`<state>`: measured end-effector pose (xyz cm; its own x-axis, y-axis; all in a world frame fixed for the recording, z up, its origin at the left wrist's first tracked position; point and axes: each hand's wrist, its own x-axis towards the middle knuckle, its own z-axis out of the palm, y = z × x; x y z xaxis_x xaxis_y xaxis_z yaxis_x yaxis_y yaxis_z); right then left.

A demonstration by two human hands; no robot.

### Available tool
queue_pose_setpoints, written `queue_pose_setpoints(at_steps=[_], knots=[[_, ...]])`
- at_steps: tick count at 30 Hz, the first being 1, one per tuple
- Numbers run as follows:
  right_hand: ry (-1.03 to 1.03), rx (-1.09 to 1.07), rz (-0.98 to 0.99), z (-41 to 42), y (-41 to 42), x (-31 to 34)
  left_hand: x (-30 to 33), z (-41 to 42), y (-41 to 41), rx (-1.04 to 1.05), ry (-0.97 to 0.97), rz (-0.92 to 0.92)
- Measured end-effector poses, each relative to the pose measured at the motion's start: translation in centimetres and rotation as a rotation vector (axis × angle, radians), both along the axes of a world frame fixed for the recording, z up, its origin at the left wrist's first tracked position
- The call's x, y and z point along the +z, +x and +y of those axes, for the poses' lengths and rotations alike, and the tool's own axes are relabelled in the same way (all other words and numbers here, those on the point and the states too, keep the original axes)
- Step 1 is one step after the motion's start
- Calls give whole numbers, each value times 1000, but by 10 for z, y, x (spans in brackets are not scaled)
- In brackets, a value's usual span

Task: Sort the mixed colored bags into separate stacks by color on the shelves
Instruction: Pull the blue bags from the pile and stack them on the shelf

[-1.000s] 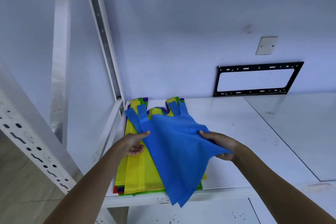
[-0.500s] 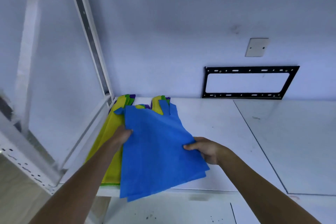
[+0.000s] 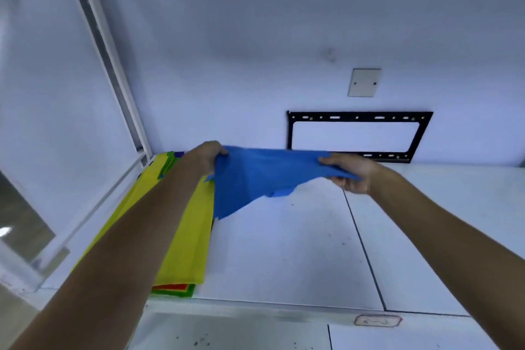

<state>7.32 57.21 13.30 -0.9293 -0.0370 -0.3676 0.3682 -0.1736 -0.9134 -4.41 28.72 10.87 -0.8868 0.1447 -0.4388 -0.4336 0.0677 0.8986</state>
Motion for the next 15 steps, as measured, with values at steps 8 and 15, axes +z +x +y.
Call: queue_pose_setpoints(at_steps=[8,15], knots=[[75,-122,345,39,16,25,38,57,-43,-123,366,331],[88,-162,11,36,49,-109,-98,72,-36,-242,-34,137]])
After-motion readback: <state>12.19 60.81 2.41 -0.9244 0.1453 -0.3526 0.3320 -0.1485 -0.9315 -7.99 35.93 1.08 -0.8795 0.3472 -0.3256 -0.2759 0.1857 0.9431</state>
